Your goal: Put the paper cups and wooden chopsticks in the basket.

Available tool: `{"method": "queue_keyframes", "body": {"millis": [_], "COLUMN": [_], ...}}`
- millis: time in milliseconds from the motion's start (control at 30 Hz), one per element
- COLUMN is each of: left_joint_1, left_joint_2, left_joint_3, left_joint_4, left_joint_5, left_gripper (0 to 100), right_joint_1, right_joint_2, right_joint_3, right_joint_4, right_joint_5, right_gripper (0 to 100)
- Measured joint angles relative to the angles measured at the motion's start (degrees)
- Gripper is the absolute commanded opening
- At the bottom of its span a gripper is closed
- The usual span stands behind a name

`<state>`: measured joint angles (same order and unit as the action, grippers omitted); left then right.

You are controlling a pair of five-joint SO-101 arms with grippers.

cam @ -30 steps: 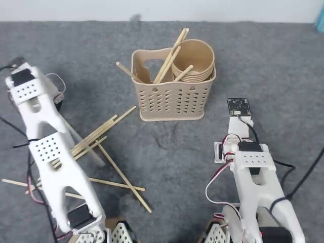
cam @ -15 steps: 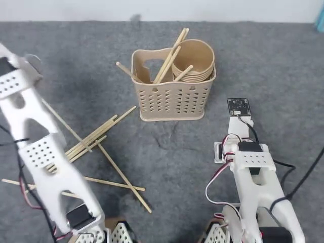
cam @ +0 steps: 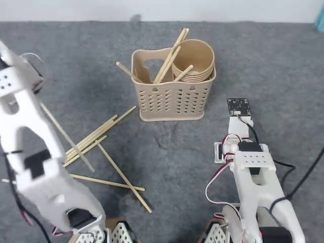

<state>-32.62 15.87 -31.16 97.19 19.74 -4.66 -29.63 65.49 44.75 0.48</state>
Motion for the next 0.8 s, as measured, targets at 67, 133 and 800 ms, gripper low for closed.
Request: {"method": "queue_keyframes", "body": {"millis": [67, 133, 800], "left_joint_1": [1.14, 2.29, 19.16], "left_joint_2": [-6.24, -12.40, -63.30], "left_joint_3": [4.13, 7.12, 38.59], "left_joint_4": [-1.93, -4.22, -42.46], "left_joint_5": [0.00, 0.00, 0.00], "left_gripper": [1, 1, 1], "right_joint_1": [0.00, 0.00, 0.00], "right_joint_2": [0.00, 0.00, 0.00], "right_joint_3": [0.00, 0.00, 0.00], "right_joint_4": [0.00, 0.00, 0.00], "right_joint_5": [0.00, 0.00, 0.00], "right_gripper": [0.8, 0.8, 0.8]}}
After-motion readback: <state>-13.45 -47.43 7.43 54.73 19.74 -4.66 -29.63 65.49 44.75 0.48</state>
